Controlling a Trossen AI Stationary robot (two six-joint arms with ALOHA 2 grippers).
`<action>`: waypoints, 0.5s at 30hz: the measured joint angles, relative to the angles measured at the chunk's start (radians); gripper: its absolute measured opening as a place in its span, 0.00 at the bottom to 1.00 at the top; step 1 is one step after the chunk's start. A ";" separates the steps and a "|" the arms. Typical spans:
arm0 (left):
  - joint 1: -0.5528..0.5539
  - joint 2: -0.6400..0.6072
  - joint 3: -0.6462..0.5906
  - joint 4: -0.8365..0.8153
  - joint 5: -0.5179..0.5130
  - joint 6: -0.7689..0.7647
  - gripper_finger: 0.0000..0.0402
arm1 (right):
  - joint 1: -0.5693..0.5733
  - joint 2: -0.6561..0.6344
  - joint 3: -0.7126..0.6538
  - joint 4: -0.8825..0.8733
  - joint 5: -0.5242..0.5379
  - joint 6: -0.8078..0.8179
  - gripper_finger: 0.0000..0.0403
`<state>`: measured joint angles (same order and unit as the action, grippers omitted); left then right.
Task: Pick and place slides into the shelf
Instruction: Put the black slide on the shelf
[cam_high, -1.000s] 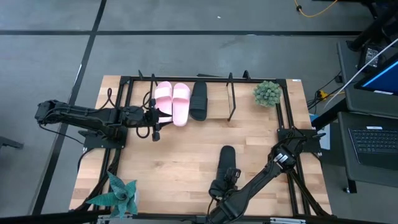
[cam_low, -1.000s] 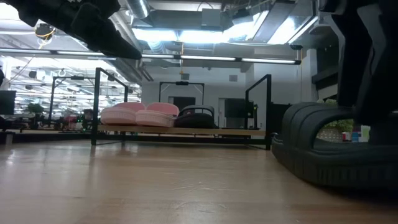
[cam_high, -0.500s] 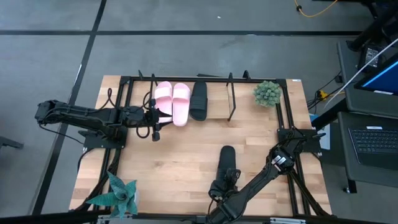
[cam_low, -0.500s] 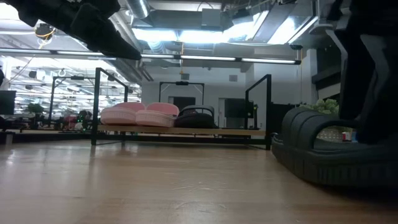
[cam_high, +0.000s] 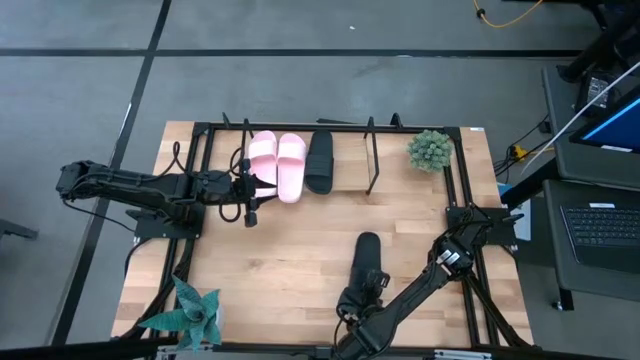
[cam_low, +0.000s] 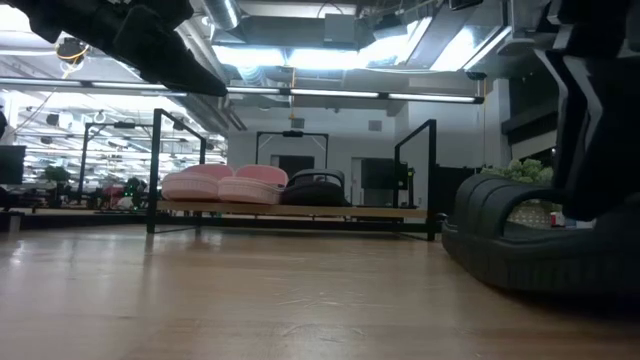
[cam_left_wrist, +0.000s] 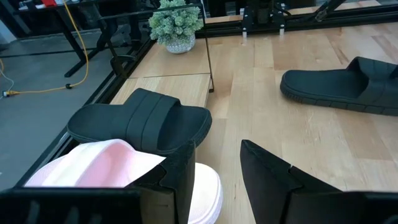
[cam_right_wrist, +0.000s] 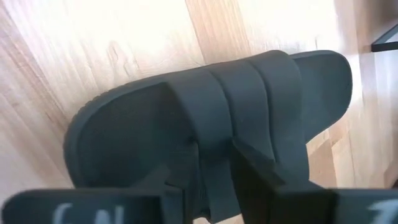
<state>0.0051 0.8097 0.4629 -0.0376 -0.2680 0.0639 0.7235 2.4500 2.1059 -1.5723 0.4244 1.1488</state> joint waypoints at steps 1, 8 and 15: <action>0.000 0.000 0.000 0.000 0.000 0.000 0.30 | 0.000 0.000 0.000 0.000 0.000 0.000 0.20; 0.000 0.000 0.000 -0.001 0.000 0.000 0.30 | 0.000 0.000 0.000 0.000 0.000 0.003 0.06; 0.000 0.000 0.000 -0.041 0.000 0.000 0.30 | -0.001 0.000 0.000 0.001 0.004 0.073 0.01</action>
<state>0.0048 0.8097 0.4629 -0.0789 -0.2680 0.0635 0.7227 2.4500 2.1056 -1.5715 0.4280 1.2221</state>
